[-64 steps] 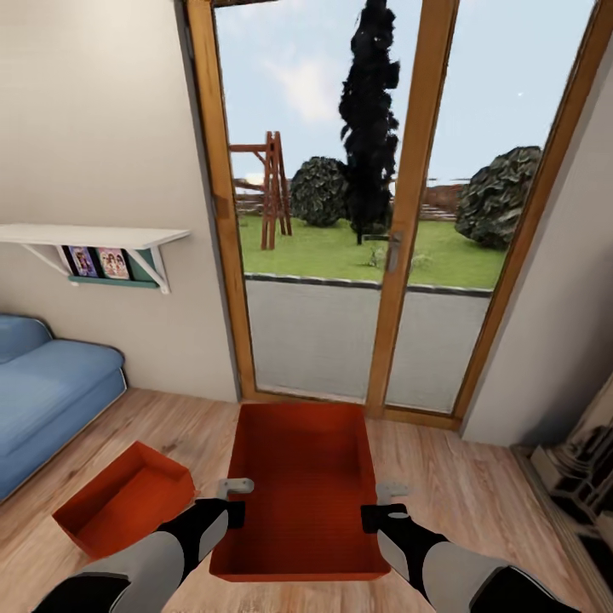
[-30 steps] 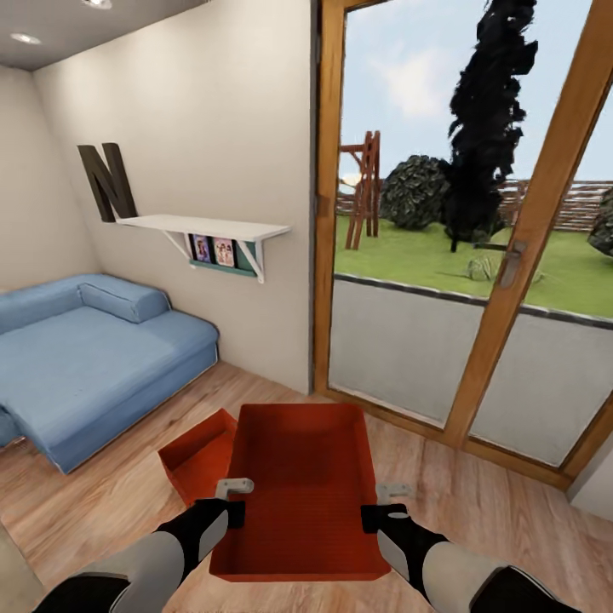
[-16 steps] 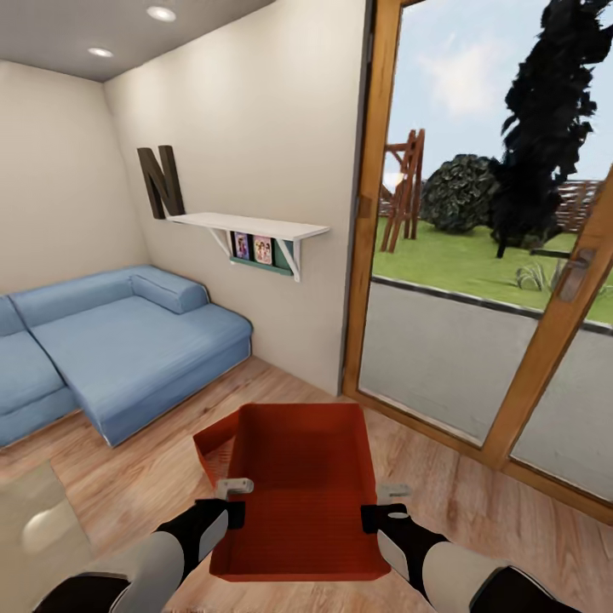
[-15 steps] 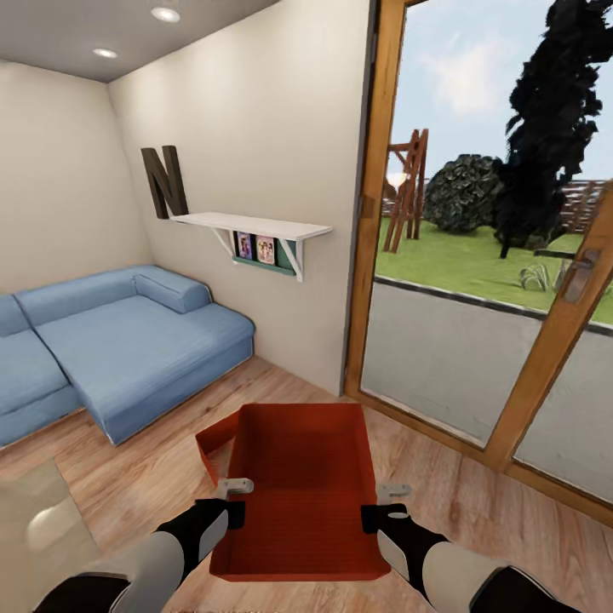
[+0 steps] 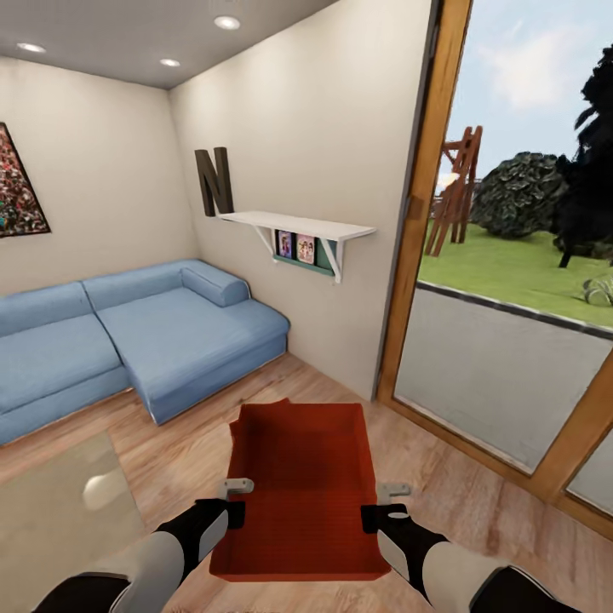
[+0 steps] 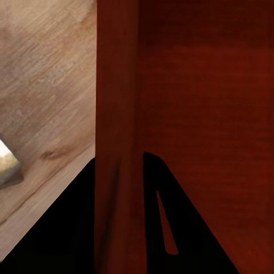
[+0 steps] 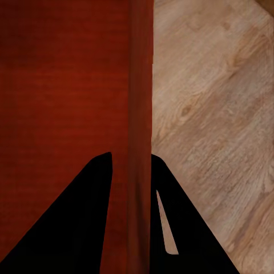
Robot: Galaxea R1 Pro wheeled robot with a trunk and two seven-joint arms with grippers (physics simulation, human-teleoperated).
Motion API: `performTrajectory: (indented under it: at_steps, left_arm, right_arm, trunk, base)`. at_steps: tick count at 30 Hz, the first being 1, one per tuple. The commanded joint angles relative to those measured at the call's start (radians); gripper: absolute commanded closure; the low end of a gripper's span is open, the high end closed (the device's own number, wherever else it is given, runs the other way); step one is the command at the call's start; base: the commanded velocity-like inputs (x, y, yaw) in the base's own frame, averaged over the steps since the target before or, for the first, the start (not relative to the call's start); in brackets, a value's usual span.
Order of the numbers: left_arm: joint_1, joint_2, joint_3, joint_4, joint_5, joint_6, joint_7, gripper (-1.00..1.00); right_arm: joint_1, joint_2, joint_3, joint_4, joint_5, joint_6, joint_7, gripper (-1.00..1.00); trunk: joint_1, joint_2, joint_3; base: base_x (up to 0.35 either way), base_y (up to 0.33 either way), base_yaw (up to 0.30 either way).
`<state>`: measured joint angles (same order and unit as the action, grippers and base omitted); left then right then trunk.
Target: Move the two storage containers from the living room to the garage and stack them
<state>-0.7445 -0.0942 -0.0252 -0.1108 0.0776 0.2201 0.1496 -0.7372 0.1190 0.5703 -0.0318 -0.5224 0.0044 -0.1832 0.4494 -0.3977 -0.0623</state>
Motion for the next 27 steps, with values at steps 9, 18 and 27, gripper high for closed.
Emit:
performTrajectory:
  at_steps: [9, 18, 27]
  left_arm:
    - [-0.001, -0.001, 0.004, -0.006, -0.006, 0.004, 0.007, 1.0]
    - [-0.001, -0.001, 0.004, -0.006, -0.006, 0.004, 0.007, 1.0]
    - [-0.001, -0.001, 0.004, -0.006, -0.006, 0.004, 0.007, 1.0]
  right_arm:
    - [-0.001, 0.007, 0.016, 0.004, -0.025, -0.001, 0.001, 1.0]
    - [-0.001, 0.007, 0.016, 0.004, -0.025, -0.001, 0.001, 1.0]
    - [-0.001, 0.007, 0.016, 0.004, -0.025, -0.001, 0.001, 1.0]
  trunk:
    - [0.001, -0.002, -0.002]
    - [0.001, -0.002, -0.002]
    - [0.001, -0.002, -0.002]
  base:
    - [0.0, 0.0, 0.3]
    - [0.0, 0.0, 0.3]
    - [0.0, 0.0, 0.3]
